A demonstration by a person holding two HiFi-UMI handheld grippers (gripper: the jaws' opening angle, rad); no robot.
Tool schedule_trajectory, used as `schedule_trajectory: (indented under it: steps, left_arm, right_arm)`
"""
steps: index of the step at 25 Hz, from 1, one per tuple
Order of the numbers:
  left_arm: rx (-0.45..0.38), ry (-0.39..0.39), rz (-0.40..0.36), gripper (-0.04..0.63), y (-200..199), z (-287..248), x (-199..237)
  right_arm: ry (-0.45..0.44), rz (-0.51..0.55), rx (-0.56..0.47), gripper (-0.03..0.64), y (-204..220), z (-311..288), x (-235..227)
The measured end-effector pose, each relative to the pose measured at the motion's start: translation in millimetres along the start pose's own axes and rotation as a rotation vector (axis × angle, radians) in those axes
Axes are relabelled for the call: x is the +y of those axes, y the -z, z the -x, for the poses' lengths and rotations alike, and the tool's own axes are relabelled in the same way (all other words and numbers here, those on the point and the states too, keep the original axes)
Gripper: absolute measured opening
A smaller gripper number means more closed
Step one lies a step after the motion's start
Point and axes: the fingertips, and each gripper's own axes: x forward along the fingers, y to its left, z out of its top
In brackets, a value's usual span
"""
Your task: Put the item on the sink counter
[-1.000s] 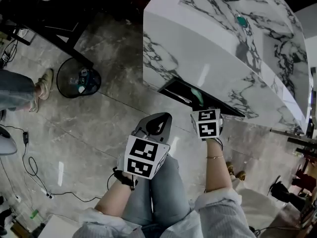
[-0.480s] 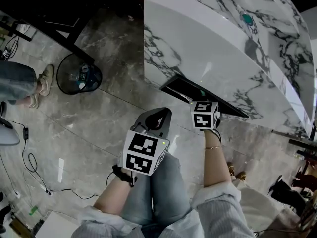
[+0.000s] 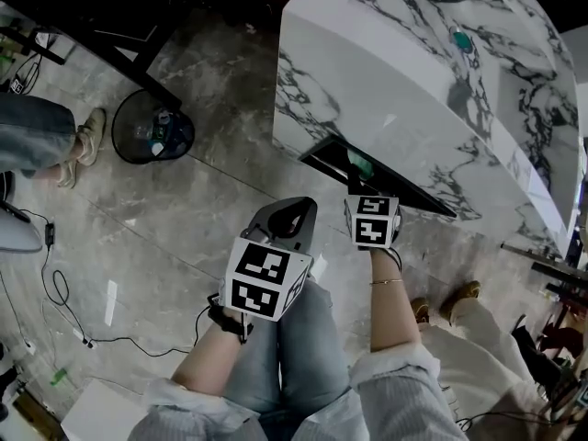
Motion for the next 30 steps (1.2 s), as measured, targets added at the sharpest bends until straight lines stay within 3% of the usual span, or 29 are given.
schedule_trajectory:
  steps: [6,18,30]
  left_arm:
    - [0.000,-0.008,0.001,0.015,-13.9,13.8,-5.2]
    - [0.009,-0.027,0.012,0.015,-71.7,67.5,-37.6]
    - [-0.006,-0.052,0.006,0.015,-161.8,142.6,-68.2]
  right_arm:
    - [-0.013,-0.045,0.026,0.189,-1.2,14.0,0.9]
    - [-0.071,-0.209,0.058,0.186,-46.6,92.6,19.4]
    - [-0.188,-0.303,0.067,0.144,-132.2,212.5,43.3]
